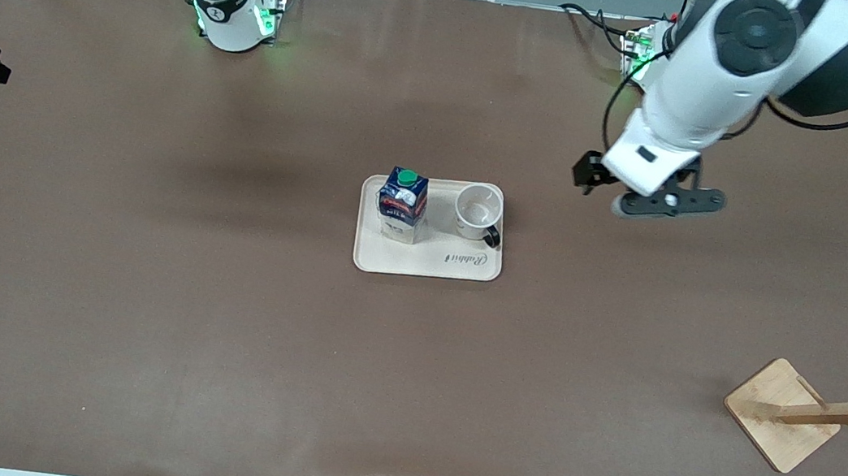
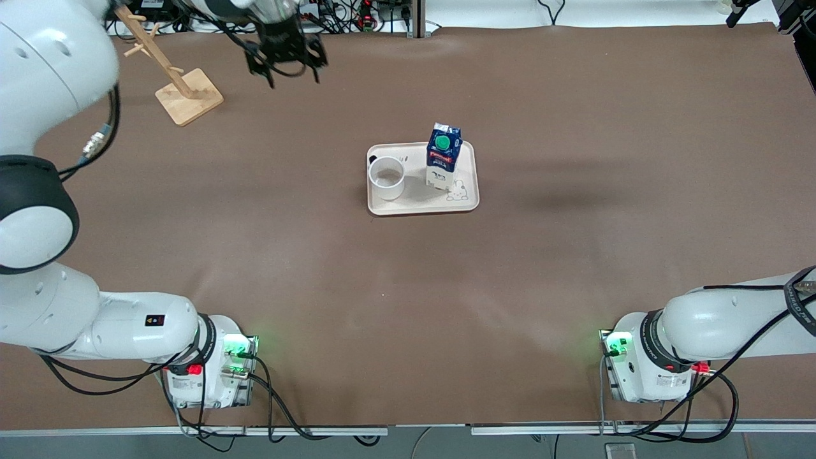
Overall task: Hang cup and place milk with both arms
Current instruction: 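Move the left gripper toward the white mug on the tray, then lower the left gripper into the white mug and grip its rim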
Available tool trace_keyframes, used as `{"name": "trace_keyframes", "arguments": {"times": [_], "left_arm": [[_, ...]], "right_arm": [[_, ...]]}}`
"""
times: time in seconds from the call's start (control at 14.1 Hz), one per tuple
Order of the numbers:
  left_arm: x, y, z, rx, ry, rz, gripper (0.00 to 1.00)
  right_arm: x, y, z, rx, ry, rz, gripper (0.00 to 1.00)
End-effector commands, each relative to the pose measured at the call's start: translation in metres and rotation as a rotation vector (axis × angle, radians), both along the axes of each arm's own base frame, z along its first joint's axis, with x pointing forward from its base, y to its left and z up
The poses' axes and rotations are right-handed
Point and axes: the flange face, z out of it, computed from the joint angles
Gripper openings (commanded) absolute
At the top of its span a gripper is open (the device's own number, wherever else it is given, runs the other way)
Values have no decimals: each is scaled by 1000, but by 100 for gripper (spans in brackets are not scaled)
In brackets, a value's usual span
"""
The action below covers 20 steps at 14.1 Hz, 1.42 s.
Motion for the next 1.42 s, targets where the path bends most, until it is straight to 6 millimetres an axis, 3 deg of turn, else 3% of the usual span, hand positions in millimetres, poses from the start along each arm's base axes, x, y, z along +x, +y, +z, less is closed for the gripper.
{"name": "trace_keyframes", "arguments": {"times": [0.0,0.28,0.5,0.64,0.85,0.92,1.21,1.28,1.35], "left_arm": [[-19,-15,-45,-6,-21,61,100],[-49,-42,-107,-35,-45,176,100],[-66,-79,-149,-74,-17,265,100],[-74,-90,-176,-71,17,275,85],[-77,-99,-214,-59,24,309,73],[-82,-107,-227,-58,25,320,63],[-77,-114,-256,-57,11,378,59],[-77,-115,-261,-57,14,385,51],[-74,-116,-260,-62,12,390,33]], "right_arm": [[-2,-2,2,9,3,-4,100],[-2,-2,2,9,3,-4,100],[-2,-2,2,9,3,-4,100],[-2,-2,2,9,3,-5,100],[-2,-2,2,9,3,-5,100],[-1,-1,2,9,3,-2,100],[-2,-2,2,9,3,-4,100],[-2,-2,2,8,2,-5,100],[-1,-2,2,8,2,-5,100]]}}
